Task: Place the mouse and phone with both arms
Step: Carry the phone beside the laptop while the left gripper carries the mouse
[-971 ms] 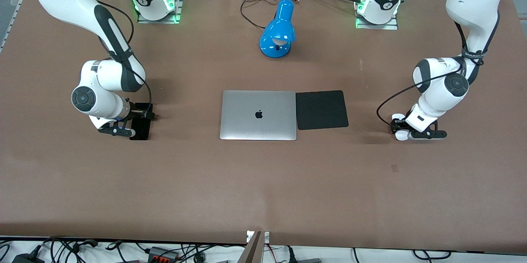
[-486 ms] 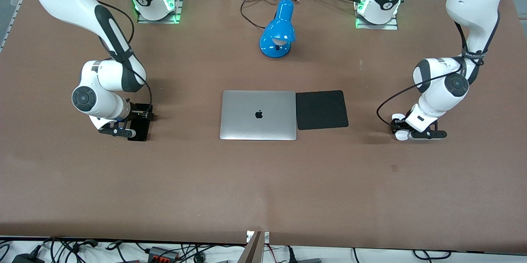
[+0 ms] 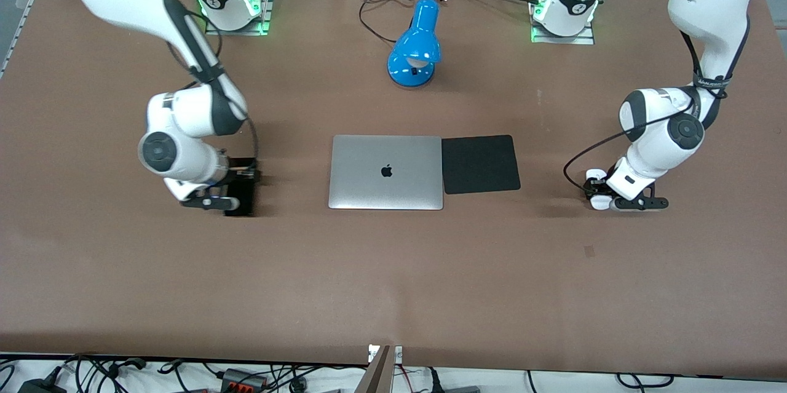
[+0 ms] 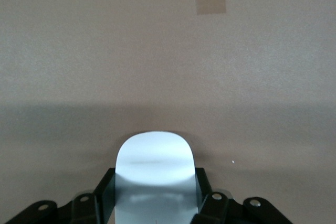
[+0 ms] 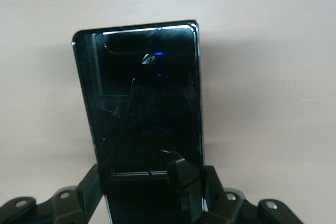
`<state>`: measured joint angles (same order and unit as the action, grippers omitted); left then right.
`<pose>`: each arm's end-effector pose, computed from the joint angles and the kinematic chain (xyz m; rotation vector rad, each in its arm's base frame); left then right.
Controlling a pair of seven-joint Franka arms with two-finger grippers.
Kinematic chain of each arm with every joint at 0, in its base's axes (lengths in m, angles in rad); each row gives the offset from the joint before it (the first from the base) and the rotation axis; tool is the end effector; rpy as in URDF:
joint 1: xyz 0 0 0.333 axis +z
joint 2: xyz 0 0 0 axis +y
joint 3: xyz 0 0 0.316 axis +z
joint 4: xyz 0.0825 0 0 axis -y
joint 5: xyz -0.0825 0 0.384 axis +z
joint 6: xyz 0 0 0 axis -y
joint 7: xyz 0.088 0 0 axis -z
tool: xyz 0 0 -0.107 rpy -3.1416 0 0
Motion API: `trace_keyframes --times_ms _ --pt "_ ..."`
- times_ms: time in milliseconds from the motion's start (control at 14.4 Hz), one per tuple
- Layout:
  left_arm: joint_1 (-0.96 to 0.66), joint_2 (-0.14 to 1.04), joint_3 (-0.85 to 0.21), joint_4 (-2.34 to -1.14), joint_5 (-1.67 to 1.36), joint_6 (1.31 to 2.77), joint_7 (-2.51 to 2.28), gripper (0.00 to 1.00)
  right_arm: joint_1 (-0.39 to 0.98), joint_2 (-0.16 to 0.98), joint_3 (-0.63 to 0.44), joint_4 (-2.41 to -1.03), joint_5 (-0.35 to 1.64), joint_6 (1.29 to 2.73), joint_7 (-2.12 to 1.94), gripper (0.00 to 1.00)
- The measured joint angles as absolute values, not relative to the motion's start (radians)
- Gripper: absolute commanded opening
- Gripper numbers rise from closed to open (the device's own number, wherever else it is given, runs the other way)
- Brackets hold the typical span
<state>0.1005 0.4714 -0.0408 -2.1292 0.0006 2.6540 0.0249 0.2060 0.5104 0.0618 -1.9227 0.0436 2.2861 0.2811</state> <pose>0.5781 0.0344 0.1885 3.1240 0.0613 0.0852 0.5887 0.1614 0.2124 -3.1115 0.0777 0.2457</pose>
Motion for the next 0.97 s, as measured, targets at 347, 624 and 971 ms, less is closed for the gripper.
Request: trace_keyframes --times_ms 347,624,971 --pt "0.094 0.422 -0.080 -1.912 0.001 2.258 0.026 0.33 0.345 0.581 0.071 -1.901 0.054 2.339 0.414 0.20" --pt "0.093 0.378 -0.181 -1.795 -0.001 2.135 0.010 0.33 0.353 0.607 0.068 -1.893 0.054 2.358 0.419 0.23" --pt "0.072 0.356 -0.311 -1.793 -0.001 2.132 -0.140 0.34 0.348 0.611 0.062 -1.883 0.057 2.361 0.431 1.00"
